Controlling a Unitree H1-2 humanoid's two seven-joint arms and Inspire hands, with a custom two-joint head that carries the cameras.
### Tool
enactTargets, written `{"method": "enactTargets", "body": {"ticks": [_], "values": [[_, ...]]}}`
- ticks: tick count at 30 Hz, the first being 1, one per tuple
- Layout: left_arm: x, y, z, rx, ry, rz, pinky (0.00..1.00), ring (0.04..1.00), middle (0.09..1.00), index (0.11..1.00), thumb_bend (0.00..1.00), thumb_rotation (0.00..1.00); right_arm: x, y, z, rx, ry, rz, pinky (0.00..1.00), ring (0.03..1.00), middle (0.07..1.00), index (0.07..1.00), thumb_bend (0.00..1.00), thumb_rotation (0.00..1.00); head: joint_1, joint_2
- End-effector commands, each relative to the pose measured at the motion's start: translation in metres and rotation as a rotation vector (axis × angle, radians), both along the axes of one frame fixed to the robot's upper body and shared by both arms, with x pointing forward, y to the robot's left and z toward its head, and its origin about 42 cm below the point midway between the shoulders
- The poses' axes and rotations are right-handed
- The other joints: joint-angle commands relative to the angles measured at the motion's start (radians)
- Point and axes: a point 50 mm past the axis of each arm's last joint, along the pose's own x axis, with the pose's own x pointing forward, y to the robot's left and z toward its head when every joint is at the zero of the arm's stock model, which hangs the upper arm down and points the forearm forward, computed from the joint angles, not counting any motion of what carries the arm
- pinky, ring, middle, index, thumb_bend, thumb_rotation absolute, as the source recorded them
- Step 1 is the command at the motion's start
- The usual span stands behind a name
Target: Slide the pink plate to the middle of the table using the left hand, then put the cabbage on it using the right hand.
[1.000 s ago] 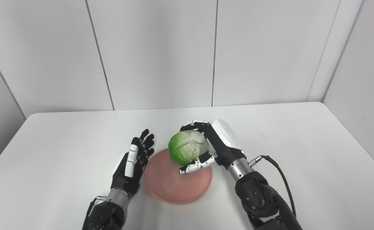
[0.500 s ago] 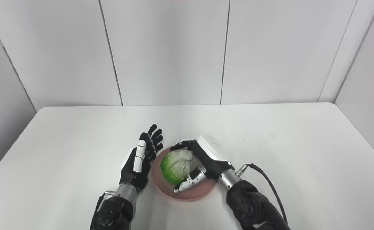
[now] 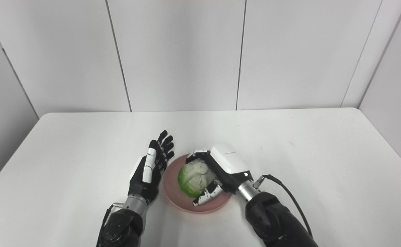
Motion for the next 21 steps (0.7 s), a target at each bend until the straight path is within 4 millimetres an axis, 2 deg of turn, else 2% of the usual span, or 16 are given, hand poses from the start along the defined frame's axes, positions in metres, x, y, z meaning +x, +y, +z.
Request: {"method": "enactTargets", "body": {"ticks": [1, 3, 7, 12, 15, 19, 21], "values": [[-0.009, 0.001, -0.013, -0.004, 0.023, -0.001, 0.99, 0.991, 0.975, 0.974, 0.78, 1.00, 0.003, 0.004, 0.027, 0.044, -0.119, 0.027, 0.62, 0.717, 0.793, 0.791, 0.65, 0.38, 0.001, 0.000], [-0.009, 0.001, -0.013, -0.007, 0.024, 0.000, 0.97, 0.983, 0.971, 0.972, 0.79, 1.00, 0.002, 0.005, 0.029, 0.054, -0.131, 0.021, 0.69, 0.795, 0.857, 0.848, 0.65, 0.48, -0.002, 0.000], [-0.008, 0.001, -0.013, -0.018, 0.022, 0.006, 0.96, 0.970, 0.960, 0.959, 0.80, 1.00, -0.001, 0.004, 0.033, 0.080, -0.128, 0.015, 0.73, 0.836, 0.890, 0.875, 0.65, 0.51, -0.005, 0.001], [-0.007, 0.004, -0.010, -0.023, 0.025, -0.004, 0.98, 0.982, 0.966, 0.964, 0.80, 1.00, -0.004, -0.002, 0.031, 0.156, -0.084, 0.014, 0.84, 0.926, 0.948, 0.920, 0.68, 0.60, -0.006, 0.000], [-0.007, 0.007, -0.008, -0.016, 0.018, -0.009, 1.00, 0.993, 0.972, 0.970, 0.78, 1.00, -0.007, -0.008, 0.027, 0.195, -0.051, 0.015, 0.86, 0.937, 0.958, 0.927, 0.67, 0.69, -0.014, -0.001], [-0.008, 0.012, -0.004, 0.006, 0.015, -0.013, 1.00, 0.999, 0.976, 0.977, 0.78, 1.00, -0.013, -0.017, 0.017, 0.284, -0.004, -0.017, 0.88, 0.941, 0.961, 0.920, 0.72, 0.72, -0.014, -0.001], [-0.008, 0.017, -0.001, 0.024, 0.009, -0.011, 1.00, 1.000, 0.981, 0.982, 0.78, 1.00, -0.019, -0.021, 0.010, 0.366, 0.023, -0.047, 0.84, 0.941, 0.980, 0.960, 0.74, 0.76, -0.013, -0.001]]}}
